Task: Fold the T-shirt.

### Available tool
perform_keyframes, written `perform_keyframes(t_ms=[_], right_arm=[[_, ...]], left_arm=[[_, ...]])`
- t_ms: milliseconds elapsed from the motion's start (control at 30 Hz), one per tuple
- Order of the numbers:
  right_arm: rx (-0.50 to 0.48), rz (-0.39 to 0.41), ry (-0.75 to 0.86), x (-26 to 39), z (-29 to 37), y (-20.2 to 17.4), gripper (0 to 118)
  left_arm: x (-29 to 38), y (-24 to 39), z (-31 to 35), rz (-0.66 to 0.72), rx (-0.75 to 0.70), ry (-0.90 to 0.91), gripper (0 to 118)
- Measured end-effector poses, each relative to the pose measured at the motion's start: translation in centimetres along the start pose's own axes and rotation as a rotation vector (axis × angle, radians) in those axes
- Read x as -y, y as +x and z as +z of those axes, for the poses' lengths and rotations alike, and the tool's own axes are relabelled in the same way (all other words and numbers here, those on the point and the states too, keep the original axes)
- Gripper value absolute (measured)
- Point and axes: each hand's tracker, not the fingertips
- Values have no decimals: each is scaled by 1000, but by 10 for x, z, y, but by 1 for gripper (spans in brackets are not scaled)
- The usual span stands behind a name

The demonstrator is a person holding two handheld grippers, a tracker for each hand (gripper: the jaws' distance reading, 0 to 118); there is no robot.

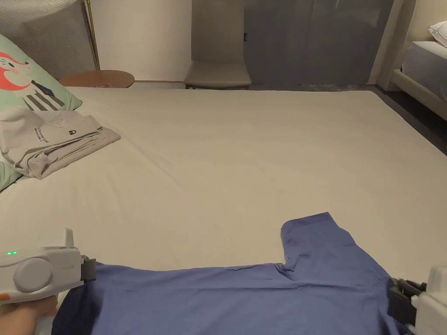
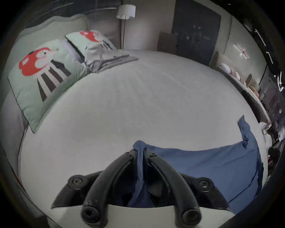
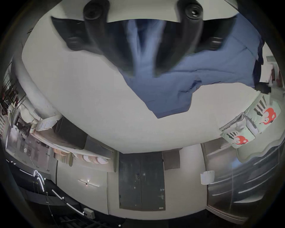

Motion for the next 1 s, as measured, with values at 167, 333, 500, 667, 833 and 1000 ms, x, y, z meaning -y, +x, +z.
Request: perform_keyframes(t_ms=[167,333,500,667,833,1000], right_arm=[[24,-11,-210,-29,-78,13,113],[58,-90,-384,-28,-126,25,91],[29,58,-348,-32,-109,12,11],[12,117,-266,-47,-64,16,4],[-45,123,-196,-58,-1,31,4],[-72,108,-167,-43,64,52,4]], left_arm=[[2,2,20,-17,17,23,3],[7,1,27,-36,23,22,3],[10,2,30,-57,16,14,3],[9,0,49,-52,28,34,3],[15,-12,82,-45,36,53,3],[42,-33,120,-32,35,57,3]])
